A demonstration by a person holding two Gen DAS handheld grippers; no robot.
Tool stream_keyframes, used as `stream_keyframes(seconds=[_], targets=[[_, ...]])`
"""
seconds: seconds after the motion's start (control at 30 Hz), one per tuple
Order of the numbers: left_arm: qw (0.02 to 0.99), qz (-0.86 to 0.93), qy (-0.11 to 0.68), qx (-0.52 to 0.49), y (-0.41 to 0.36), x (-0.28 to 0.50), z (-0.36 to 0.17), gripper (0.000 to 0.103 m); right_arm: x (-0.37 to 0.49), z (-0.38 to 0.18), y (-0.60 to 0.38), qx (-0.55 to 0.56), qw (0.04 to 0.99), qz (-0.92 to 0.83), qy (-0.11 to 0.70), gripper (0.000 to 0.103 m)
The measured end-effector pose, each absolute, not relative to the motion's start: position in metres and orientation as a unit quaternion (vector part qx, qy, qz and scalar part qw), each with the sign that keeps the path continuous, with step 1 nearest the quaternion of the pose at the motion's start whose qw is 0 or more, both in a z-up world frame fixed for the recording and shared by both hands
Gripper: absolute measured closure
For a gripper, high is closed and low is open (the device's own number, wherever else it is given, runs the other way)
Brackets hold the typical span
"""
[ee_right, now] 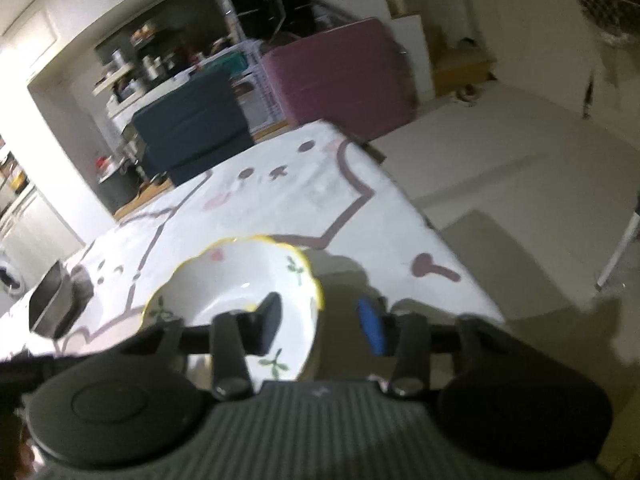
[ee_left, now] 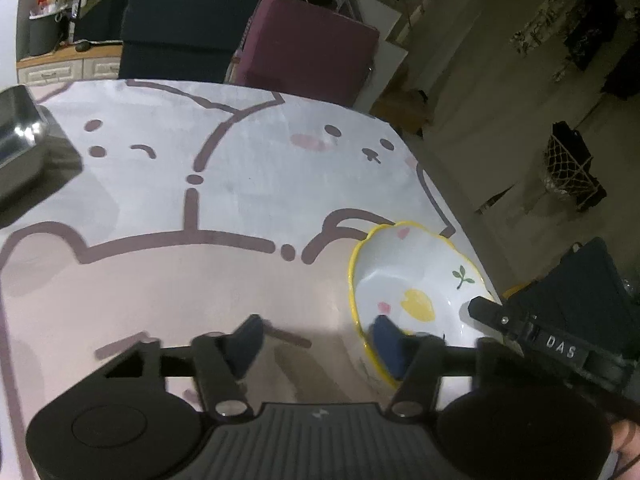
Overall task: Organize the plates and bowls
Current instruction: 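Close the left gripper on the lemon bowl rim while the right gripper closes too, then lift the lemon bowl with both grippers and carry it over the cream bowl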
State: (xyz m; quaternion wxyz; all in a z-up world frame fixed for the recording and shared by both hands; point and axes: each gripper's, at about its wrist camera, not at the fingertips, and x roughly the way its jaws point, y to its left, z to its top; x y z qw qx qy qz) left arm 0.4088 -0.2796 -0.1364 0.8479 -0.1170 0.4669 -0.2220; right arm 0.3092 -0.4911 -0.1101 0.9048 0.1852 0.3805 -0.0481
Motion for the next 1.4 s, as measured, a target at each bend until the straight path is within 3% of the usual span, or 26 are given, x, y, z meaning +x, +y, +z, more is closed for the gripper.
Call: stream_keyframes(seconds=[0.17, 0.3, 0.33, 0.4, 1.07, 1.4], targets=[[0.836, -0.242, 0.477, -0.119, -0.29, 0.418, -0.145, 0.066, 0.311, -0.109, -0.486, 0.17, 0.906, -0.055, 0.383, 0.078], [0.831, -0.254, 0.481, -0.113, -0.299, 0.42, -0.146, 0.082, 0.311, -0.109, -0.483, 0.155, 0.902, -0.055, 0.399, 0.082], [0.831, -0.256, 0.481, -0.11, -0.301, 0.42, -0.145, 0.085, 0.31, -0.11, -0.484, 0.157, 0.9, -0.053, 0.404, 0.087], [0.832, -0.253, 0.484, -0.101, -0.304, 0.42, -0.143, 0.086, 0.309, -0.11, -0.485, 0.16, 0.894, -0.049, 0.415, 0.093], [0.824, -0.238, 0.511, -0.053, -0.304, 0.42, -0.139, 0.091, 0.318, -0.108, -0.47, 0.134, 0.877, -0.057, 0.457, 0.093], [0.846, -0.22, 0.48, -0.07, -0.245, 0.38, -0.087, 0.091, 0.296, -0.075, -0.426, 0.11, 0.891, -0.032, 0.44, 0.093]])
